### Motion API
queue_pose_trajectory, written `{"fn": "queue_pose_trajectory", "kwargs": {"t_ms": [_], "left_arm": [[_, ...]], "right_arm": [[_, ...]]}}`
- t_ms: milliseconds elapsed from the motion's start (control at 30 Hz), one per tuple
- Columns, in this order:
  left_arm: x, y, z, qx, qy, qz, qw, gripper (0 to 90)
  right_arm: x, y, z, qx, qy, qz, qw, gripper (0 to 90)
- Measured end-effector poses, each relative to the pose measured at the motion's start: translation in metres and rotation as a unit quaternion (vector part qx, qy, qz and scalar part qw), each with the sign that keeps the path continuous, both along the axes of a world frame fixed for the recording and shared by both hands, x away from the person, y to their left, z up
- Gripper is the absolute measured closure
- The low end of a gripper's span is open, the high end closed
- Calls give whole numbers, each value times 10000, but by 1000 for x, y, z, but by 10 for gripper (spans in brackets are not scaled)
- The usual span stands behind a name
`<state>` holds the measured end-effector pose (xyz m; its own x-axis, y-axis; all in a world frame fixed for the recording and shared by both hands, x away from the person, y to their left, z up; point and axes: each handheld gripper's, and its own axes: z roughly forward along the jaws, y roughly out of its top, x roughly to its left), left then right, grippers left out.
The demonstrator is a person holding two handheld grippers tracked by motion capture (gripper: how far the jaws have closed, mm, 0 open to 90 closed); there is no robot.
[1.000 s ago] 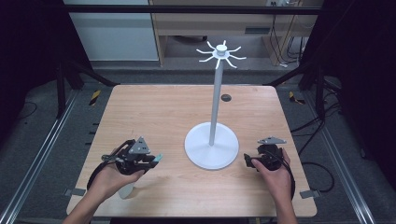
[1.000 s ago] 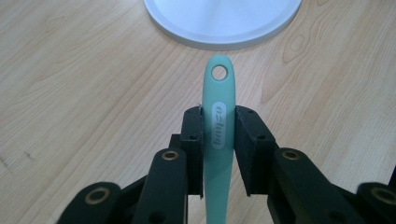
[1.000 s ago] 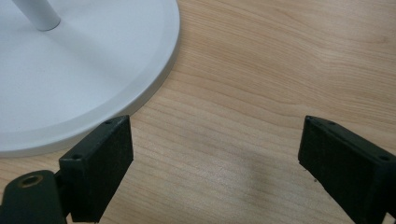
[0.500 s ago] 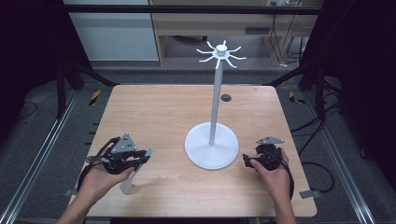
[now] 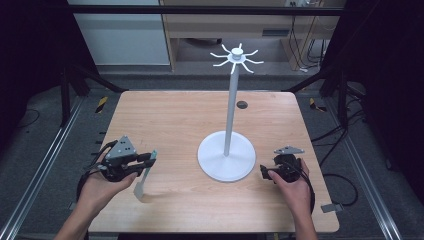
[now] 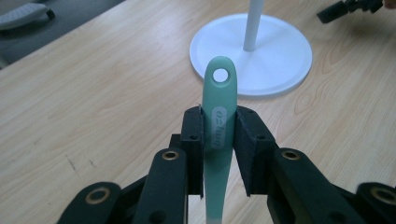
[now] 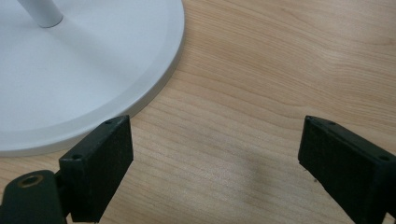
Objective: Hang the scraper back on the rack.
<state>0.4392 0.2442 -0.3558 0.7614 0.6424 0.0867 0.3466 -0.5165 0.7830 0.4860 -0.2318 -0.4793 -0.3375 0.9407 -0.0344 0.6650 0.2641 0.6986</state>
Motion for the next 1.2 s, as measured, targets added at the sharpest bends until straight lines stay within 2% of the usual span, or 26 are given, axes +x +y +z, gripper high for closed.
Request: {"fn": "queue_pose_trajectory", "kwargs": {"t_ms": [267,533,733,867,1200], "left_arm": [[9,-10,15,-55,-120,-57,9999,738],[25,-35,27,-105,-240,-162,9995,738],[35,-47,36,-290,-298,-167,9990,738],[37,-53,45,-538,-367,-177,9977,738],[39,-67,63,-648,-560,-188,9961,738]], "right_arm": [[0,-2,0,32,-15,-35,10000,106],[-2,-2,2,43,-57,-40,10000,105],[-1,-2,2,67,-80,-3,9999,105],[-1,-2,2,48,-52,1,10000,105],[-3,-2,3,61,-72,-42,9999,105]]}}
